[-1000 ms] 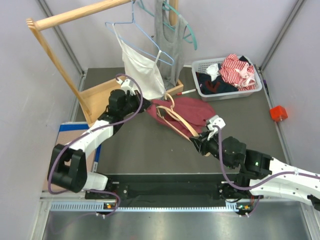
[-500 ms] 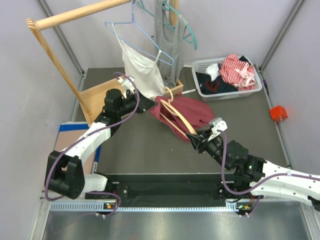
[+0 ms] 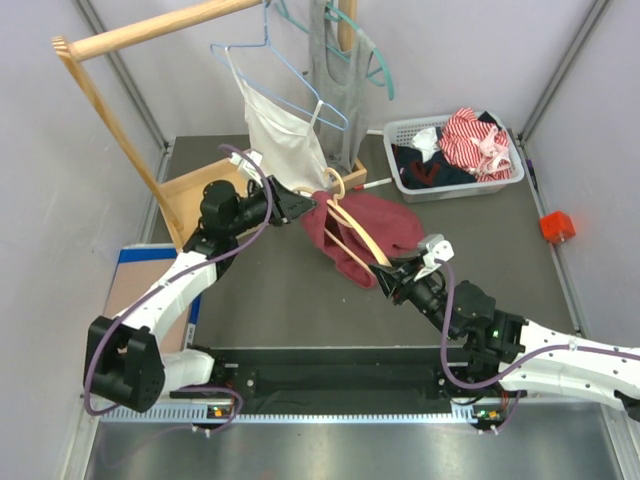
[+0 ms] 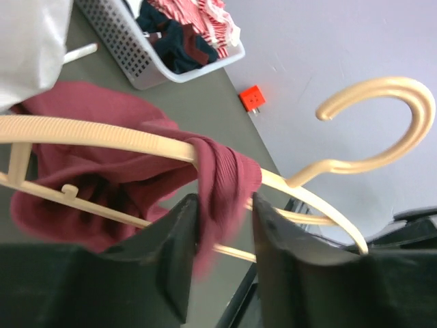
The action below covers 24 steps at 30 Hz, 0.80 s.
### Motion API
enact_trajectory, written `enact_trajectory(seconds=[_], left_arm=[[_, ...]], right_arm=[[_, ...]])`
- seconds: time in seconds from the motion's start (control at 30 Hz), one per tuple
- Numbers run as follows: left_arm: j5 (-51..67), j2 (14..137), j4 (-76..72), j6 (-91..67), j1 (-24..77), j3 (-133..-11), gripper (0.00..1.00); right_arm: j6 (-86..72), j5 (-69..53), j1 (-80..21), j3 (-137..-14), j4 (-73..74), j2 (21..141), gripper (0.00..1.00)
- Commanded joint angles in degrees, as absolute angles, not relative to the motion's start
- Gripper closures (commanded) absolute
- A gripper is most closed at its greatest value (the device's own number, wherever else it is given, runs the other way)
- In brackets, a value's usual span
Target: Place the tank top on the hanger
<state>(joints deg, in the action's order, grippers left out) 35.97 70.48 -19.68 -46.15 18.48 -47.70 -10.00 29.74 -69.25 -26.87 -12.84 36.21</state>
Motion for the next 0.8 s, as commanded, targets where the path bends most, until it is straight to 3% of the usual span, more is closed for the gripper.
enact_trajectory(seconds=[0.0,0.07,0.17,0.43,0.77], left_arm=[[29.73,66.80,-14.25,-40.27,18.28,-47.81,0.45],[27.96,64.96,-12.32,-38.59,18.28,-48.16,0.28],[24.88,62.58,-9.59,-34.82,18.28,-48.78,0.19],[23.20,57.92,-11.24,-28.57,20.56,-46.76,0.25],[14.16,60.73,-14.67,-20.66,33.40,-48.87,0.20]], right_arm=[[-9.67,29.36,-69.17,-27.33,-18.02,35.25,1.00],[-9.76,29.36,-69.17,-27.33,-17.84,35.16,1.00],[-9.76,29.27,-69.26,-27.33,-17.93,35.16,1.00],[-9.84,28.74,-69.26,-26.81,-21.35,37.44,1.00],[-11.07,27.16,-69.26,-26.28,-25.49,40.08,1.00]])
